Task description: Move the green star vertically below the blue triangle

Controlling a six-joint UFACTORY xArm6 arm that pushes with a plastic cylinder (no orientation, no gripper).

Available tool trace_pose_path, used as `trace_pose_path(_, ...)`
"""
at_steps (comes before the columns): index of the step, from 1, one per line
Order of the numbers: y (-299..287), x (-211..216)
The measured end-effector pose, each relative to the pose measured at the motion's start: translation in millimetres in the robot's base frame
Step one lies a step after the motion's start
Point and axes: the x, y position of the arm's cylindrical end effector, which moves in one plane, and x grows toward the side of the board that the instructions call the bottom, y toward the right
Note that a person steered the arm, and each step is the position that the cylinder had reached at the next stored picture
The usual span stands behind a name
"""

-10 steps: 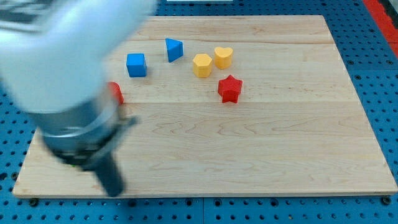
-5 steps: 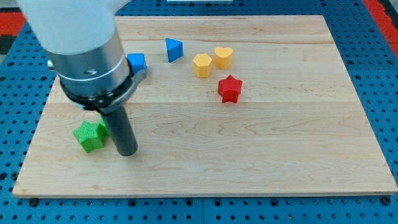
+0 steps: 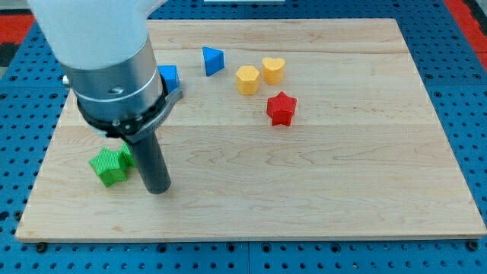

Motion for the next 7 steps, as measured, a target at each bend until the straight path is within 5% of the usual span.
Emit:
trace_pose_path(2, -9, 25)
trace_pose_path(4, -159, 14)
trace_pose_path(5, -151, -26)
trace_pose_path(7, 2, -33)
